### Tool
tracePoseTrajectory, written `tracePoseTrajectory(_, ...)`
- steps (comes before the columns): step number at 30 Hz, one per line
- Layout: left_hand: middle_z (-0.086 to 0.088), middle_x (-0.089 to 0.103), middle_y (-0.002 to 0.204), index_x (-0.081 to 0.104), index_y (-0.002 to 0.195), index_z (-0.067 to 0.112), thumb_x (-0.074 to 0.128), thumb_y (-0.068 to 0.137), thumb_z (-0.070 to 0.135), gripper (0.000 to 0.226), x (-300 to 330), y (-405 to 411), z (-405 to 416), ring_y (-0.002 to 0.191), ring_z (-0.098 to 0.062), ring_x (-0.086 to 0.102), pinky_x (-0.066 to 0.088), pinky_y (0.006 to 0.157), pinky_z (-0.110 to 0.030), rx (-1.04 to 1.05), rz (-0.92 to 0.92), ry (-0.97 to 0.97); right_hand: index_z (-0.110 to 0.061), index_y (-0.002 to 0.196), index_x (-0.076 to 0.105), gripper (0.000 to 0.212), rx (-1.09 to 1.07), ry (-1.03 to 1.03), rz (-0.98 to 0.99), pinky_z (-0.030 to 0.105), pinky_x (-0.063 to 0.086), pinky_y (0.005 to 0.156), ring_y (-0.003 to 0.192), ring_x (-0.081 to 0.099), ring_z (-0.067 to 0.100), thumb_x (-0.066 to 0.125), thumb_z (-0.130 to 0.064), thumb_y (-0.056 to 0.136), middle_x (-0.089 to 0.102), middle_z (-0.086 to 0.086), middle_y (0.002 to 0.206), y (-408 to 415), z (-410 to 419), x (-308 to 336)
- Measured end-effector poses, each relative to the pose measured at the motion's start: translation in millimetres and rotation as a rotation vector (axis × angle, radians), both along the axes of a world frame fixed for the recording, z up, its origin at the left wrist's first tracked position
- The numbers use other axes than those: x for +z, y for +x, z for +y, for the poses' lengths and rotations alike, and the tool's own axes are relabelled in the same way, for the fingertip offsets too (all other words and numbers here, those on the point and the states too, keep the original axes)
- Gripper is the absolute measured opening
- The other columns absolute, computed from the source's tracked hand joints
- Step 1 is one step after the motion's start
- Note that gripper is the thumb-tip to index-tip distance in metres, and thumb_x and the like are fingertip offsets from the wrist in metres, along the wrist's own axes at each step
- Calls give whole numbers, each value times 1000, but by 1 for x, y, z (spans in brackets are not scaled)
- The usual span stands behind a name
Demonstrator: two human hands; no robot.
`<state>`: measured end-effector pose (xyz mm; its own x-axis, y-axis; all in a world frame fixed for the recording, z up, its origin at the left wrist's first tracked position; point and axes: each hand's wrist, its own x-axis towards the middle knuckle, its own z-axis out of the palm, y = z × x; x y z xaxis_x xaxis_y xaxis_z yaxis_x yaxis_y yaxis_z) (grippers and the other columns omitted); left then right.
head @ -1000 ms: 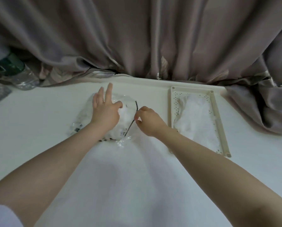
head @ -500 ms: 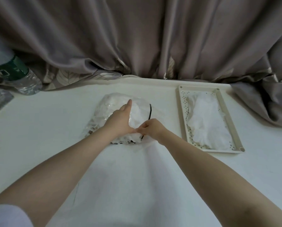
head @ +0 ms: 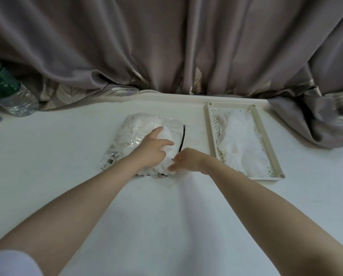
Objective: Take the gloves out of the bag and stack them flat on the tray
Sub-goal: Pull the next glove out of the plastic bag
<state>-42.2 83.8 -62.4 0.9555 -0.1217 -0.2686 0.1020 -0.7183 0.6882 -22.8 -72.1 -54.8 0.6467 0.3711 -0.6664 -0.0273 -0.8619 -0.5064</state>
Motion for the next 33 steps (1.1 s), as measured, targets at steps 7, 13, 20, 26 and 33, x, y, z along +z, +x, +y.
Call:
tracePoseTrajectory(7, -3, -6, 159, 57, 121, 12, 49, 92, 14, 30, -15, -3, 4, 146, -21, -4, 25, 111, -31, -127, -19, 362, -14, 69, 50, 26, -552, 699, 41, 28, 42, 75, 71, 50, 16, 44, -4, 92, 52, 2, 73, 8, -15, 13)
tracePoseTrajectory(13, -1, -13, 158, 60, 121, 20, 48, 95, 20, 29, -11, -7, -2, 146, -22, -9, 21, 114, -36, -143, 63, 495, -14, 49, 41, 29, -994, 1257, 281, 29, 34, 66, 51, 39, 16, 33, -5, 75, 39, 1, 53, 10, -49, 54)
tracePoseTrajectory(20, -4, 11, 156, 54, 129, 12, 57, 86, 13, 42, 31, -16, -53, 143, -20, 8, 7, 116, -32, 35, -396, 187, -11, 38, 48, 23, -1102, 1452, 365, 27, 41, 62, 46, 45, 16, 41, -11, 59, 45, 0, 49, -6, -81, 86)
tracePoseTrajectory(26, 11, 69, 96, 61, 108, 20, 58, 91, 12, 19, 62, -33, -109, 87, 2, 65, 50, 76, -13, -50, 128, -753, -13, 38, 36, 19, -1163, 1564, 333, 26, 41, 62, 46, 42, 16, 38, -9, 57, 40, 0, 48, -16, -113, 98)
tracePoseTrajectory(33, 4, 64, 70, 56, 70, 10, 46, 98, 21, 32, 60, -29, -140, 76, -12, 60, 50, 79, -24, 252, 109, -926, -13, 53, 49, 40, -1150, 1429, 299, 23, 49, 58, 46, 54, 12, 40, -15, 92, 51, -4, 49, -12, -163, 88)
